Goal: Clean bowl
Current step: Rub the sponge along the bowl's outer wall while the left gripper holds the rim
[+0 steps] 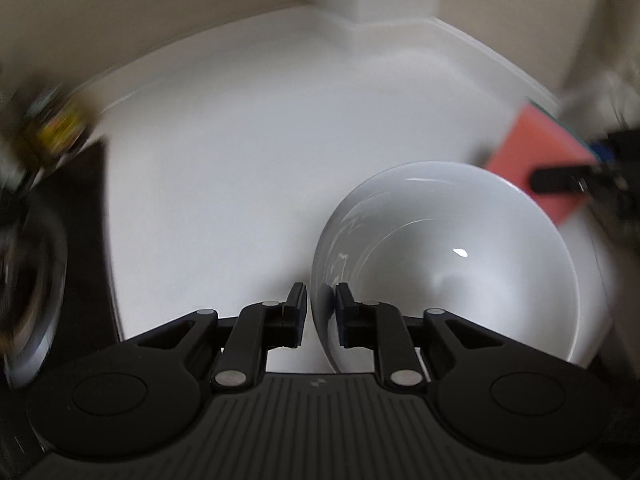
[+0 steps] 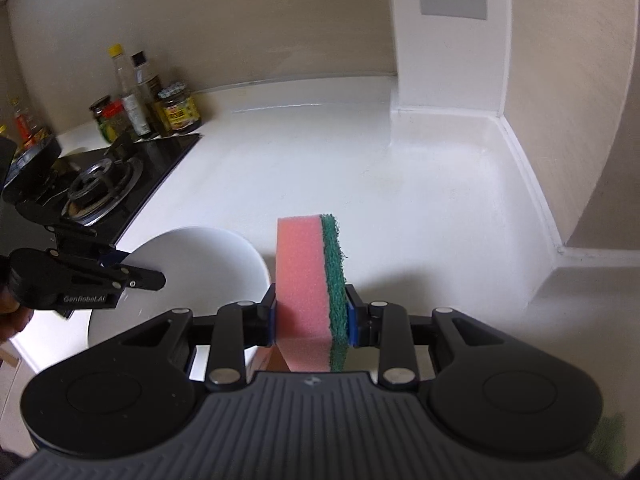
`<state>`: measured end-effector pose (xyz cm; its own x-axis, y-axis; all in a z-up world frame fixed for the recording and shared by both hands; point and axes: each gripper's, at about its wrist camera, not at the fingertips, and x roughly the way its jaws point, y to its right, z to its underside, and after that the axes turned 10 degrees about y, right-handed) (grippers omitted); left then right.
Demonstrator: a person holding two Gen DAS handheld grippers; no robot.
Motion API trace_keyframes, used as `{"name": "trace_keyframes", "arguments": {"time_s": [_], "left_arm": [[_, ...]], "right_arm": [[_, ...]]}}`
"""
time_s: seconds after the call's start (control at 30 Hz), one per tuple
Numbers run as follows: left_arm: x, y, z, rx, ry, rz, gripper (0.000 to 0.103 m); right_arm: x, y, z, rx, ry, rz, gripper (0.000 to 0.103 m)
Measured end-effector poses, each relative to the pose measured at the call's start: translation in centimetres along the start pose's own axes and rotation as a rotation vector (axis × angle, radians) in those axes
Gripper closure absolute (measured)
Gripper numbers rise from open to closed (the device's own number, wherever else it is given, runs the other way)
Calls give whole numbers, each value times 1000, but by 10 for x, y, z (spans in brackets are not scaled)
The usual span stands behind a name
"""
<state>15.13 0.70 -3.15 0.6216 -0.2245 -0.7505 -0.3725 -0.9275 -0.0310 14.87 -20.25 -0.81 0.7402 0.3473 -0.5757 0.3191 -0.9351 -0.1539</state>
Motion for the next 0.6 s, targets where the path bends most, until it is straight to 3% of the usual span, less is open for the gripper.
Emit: {"name": "trace_keyframes", "arguments": {"time_s": [0.2, 0.3, 0.6], "left_arm": [[5, 4, -12, 299, 14, 111, 85], [7, 0, -20, 390, 27, 190, 84], [-18, -17, -17, 9, -20, 41, 82]], "right_arm": [[5, -2, -5, -62, -19, -30, 76], [13, 0, -11, -59, -14, -22, 76], [15, 1, -10, -23, -13, -17, 76]]}}
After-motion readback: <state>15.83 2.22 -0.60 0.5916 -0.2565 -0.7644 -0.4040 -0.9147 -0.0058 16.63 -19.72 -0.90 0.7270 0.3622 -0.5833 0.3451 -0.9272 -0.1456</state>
